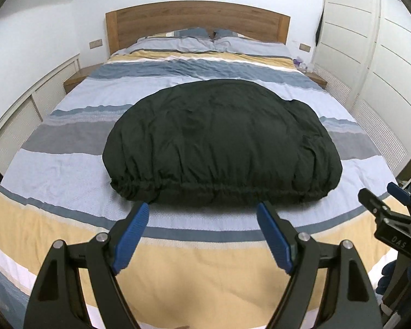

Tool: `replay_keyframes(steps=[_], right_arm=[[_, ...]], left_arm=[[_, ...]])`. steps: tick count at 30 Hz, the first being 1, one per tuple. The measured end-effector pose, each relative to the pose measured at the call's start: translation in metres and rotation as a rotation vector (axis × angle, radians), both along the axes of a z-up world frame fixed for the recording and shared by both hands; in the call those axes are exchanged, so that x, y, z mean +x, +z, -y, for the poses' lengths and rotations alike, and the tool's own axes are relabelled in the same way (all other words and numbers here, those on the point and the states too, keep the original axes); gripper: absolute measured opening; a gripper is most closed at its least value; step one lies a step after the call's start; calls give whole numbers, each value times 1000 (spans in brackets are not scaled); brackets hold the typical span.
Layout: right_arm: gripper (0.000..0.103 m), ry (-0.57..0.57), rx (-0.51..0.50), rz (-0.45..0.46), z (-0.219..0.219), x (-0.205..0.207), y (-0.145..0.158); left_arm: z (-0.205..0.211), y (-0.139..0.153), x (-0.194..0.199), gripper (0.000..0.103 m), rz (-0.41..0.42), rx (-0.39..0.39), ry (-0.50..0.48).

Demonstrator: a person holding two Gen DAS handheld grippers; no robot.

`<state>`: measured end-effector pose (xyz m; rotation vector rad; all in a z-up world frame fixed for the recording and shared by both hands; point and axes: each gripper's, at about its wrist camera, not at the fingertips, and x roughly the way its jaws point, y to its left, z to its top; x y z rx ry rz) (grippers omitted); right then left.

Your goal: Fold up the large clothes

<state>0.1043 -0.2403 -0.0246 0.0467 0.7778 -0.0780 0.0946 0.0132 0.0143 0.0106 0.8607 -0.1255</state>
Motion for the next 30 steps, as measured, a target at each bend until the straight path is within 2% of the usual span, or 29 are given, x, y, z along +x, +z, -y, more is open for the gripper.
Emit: replay_keyframes(steps=[19,30], right_arm=[[102,-45,-22,-21,11,-15,-8],[102,-83,-16,-36,22,-17,-11]], left_arm=[[-15,-3,-16,80,-28,50,17],[-16,-9,-10,80,-41,32,-8]])
